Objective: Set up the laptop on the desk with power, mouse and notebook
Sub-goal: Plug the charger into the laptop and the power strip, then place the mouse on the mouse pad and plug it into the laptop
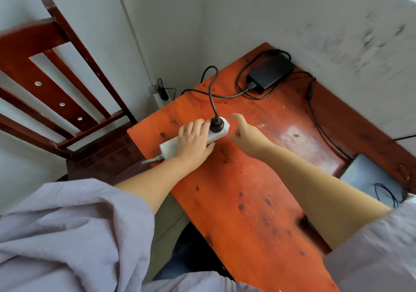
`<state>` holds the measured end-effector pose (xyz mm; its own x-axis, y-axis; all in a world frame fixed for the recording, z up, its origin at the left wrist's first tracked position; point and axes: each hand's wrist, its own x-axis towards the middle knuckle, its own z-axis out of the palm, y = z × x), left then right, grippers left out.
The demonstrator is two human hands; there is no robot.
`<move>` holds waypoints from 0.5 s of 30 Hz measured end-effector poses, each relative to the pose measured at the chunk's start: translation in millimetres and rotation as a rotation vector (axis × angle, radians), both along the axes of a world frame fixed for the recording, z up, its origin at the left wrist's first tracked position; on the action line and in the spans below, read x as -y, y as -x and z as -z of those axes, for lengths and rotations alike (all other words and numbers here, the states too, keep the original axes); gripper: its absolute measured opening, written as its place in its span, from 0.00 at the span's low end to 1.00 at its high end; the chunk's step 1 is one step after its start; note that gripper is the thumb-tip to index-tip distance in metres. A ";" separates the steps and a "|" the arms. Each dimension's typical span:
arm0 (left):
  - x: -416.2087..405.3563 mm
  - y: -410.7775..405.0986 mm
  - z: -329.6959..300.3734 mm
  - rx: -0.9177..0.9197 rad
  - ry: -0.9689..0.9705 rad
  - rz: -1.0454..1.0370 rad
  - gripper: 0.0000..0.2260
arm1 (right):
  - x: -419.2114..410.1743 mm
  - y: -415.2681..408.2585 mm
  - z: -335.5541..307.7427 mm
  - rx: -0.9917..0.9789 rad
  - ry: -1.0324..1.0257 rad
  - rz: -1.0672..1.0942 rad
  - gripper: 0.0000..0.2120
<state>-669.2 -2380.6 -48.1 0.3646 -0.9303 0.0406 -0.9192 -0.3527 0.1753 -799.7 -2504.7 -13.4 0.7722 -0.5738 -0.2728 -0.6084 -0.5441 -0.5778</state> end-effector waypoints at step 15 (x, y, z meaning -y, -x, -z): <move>101.5 183.0 -21.2 -0.070 0.011 0.991 0.17 | -58.2 257.9 -13.4 0.034 0.260 0.912 0.15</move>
<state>-852.2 -2482.1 -26.9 -0.5755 -0.8157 0.0595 -0.7851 0.5714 0.2390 -1057.6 -2446.6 0.1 0.0011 -0.9993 -0.0375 -0.8474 0.0190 -0.5306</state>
